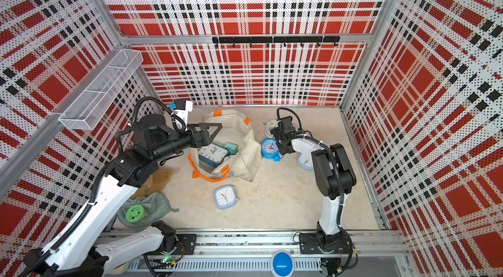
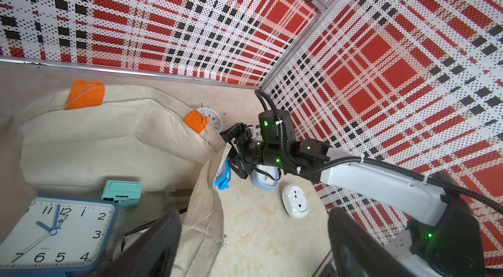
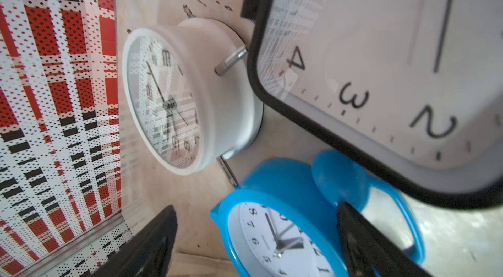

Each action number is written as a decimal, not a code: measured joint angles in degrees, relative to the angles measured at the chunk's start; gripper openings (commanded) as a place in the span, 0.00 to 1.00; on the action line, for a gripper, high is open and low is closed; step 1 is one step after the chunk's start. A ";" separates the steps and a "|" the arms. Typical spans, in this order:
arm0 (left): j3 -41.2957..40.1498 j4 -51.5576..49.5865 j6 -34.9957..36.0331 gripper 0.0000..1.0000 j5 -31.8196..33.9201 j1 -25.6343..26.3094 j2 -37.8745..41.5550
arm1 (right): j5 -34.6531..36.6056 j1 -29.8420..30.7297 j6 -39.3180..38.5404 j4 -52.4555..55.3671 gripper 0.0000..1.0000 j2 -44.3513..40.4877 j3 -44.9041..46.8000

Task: Take the alarm clock out of the canvas bag
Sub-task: Place the alarm at the center of the board, then move the alarm to the center of the board.

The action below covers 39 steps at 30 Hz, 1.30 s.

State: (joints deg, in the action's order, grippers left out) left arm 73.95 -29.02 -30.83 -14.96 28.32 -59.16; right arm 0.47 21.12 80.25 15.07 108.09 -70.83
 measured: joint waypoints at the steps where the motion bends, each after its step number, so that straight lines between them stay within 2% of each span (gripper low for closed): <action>1: 0.00 -0.11 -0.04 0.88 0.22 0.00 0.39 | -0.04 0.48 0.09 0.17 0.93 -0.22 0.57; 13: 0.00 -2.12 -0.63 0.88 2.51 0.81 3.98 | 1.86 8.17 -1.01 5.33 0.92 -4.85 5.46; 17: 0.00 -3.10 -0.63 0.87 3.30 1.14 4.26 | 6.38 9.73 -6.99 14.43 0.92 -5.55 -1.03; 23: 0.00 -3.50 -0.59 0.88 3.80 1.14 4.31 | 13.77 9.88 -20.76 23.58 0.93 -5.60 -15.67; 27: 0.00 -3.52 -0.37 0.88 3.89 1.16 4.24 | 15.50 9.33 -28.41 27.61 0.93 -3.39 -24.52; 39: 0.00 -3.56 0.26 0.88 3.80 1.14 2.51 | 11.78 5.99 -34.21 32.22 0.94 6.93 -25.92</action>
State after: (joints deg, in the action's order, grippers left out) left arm 73.95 -32.58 -30.57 -11.16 29.45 -56.64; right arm 12.25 27.11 46.04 47.29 115.02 -96.75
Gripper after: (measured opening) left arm 0.875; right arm 0.937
